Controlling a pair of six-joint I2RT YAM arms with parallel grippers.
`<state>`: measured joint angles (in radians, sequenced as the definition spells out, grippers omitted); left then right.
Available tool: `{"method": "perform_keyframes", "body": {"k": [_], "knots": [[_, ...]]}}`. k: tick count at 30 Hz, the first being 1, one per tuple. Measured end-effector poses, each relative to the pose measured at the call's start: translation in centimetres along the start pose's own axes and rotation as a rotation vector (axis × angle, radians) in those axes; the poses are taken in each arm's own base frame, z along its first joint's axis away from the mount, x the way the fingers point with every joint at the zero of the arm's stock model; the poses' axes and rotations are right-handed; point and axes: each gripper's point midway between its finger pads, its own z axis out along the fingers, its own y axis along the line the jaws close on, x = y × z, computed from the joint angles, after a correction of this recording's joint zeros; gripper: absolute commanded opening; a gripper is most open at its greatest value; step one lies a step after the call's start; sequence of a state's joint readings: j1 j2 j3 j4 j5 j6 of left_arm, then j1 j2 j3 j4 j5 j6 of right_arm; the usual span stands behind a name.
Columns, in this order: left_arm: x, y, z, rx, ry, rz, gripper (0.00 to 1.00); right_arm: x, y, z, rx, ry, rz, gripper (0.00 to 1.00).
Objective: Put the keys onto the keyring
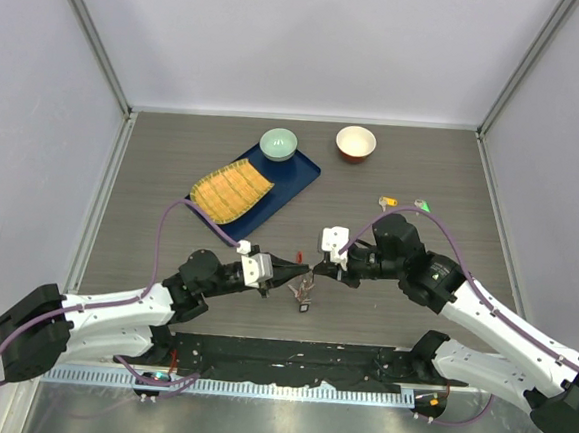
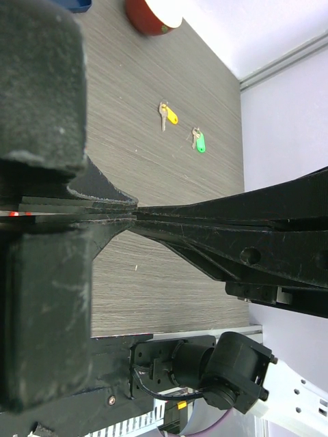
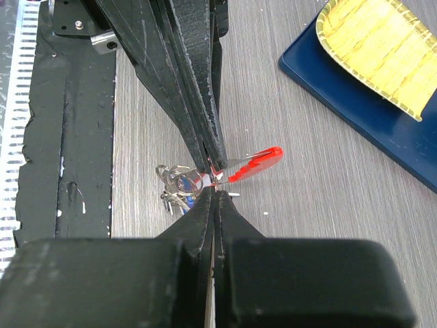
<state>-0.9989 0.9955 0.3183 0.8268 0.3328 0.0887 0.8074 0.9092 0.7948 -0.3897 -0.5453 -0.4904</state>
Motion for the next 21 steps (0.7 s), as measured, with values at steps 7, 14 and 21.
{"method": "perform_keyframes", "body": {"k": [7, 14, 21], "knots": [[-0.02, 0.11, -0.02, -0.006, 0.000, 0.003, 0.00, 0.03, -0.08, -0.03, 0.003, 0.001, 0.001, 0.01], [-0.22, 0.24, -0.06, -0.012, -0.005, 0.011, 0.00, 0.03, -0.08, -0.03, 0.003, 0.001, 0.001, 0.01], [-0.25, 0.28, -0.07, -0.012, -0.006, 0.018, 0.00, 0.03, -0.07, -0.03, 0.002, 0.000, 0.001, 0.01]]}}
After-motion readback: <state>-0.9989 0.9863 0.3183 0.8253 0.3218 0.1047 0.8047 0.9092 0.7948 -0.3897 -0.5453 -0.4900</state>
